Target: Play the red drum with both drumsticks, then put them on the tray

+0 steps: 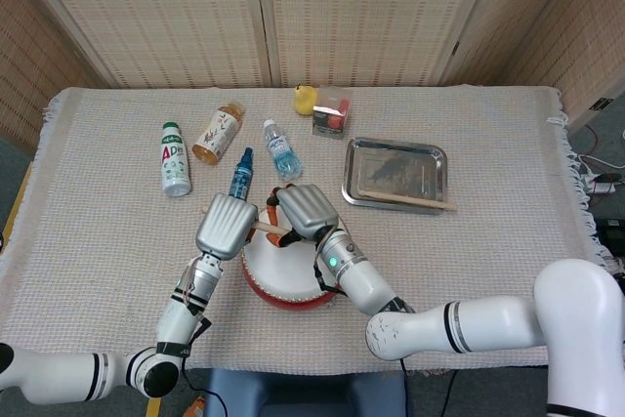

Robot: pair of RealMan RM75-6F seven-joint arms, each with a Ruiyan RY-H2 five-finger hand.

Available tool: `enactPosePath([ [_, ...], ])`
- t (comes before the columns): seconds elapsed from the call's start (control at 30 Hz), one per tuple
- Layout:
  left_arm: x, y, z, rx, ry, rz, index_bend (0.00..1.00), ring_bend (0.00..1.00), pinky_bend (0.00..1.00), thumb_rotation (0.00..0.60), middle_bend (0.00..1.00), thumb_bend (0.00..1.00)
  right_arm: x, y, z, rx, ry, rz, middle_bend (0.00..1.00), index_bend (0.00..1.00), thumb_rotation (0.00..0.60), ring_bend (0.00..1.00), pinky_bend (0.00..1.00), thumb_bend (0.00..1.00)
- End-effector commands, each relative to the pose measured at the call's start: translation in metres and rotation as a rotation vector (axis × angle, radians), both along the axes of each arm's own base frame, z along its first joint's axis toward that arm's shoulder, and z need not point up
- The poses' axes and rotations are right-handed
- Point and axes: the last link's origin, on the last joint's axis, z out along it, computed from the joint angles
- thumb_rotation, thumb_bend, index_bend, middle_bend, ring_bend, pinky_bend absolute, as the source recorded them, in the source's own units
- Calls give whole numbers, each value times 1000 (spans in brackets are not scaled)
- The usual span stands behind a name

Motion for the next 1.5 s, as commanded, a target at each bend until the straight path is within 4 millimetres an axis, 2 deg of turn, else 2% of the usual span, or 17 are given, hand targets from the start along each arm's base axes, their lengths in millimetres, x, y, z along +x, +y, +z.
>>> enactPosePath([
  [0.03, 0, 0, -1, 4, 12, -7, 965, 1000, 1000, 600, 1000, 493, 1, 0, -1, -2, 3, 2, 324, 647, 536, 292, 512, 358],
  [0.23, -1, -1, -3, 11, 39, -20, 927, 990, 1000, 600, 1000, 492, 2, 0, -2, -13, 16, 5, 360, 705, 541, 343, 533, 486],
  [0.4, 0, -3, -2, 22, 54, -48, 815, 902, 1000, 600, 988, 492, 1, -3, -2, -30, 26, -11, 407, 768, 589, 405, 589, 545],
  [0.73, 1, -8, -2, 27, 53, -85, 544, 657, 990, 600, 707, 486, 1, -7, -4, -50, 46, -22, 469, 852, 600, 518, 698, 610],
  [0.9, 0, -7, -3, 19, 52, -85, 415, 518, 842, 600, 554, 484, 3, -8, -3, -58, 54, -26, 498, 885, 600, 573, 754, 656],
  [1.13, -1, -6, -2, -1, 62, -72, 202, 241, 465, 600, 287, 484, 4, -8, 0, -80, 65, -25, 530, 930, 600, 621, 809, 722],
  [1.2, -1, -6, -2, -2, 62, -72, 167, 195, 419, 600, 242, 483, 4, -8, 0, -82, 66, -26, 535, 937, 600, 629, 819, 743],
  [1.37, -3, -5, 0, -1, 64, -64, 90, 146, 379, 600, 193, 484, 1, -8, 0, -80, 68, -32, 541, 947, 600, 643, 834, 757],
  [1.5, -6, -3, 3, 0, 74, -39, 22, 44, 290, 600, 104, 447, -1, -9, 2, -81, 67, -35, 541, 947, 600, 645, 837, 761],
])
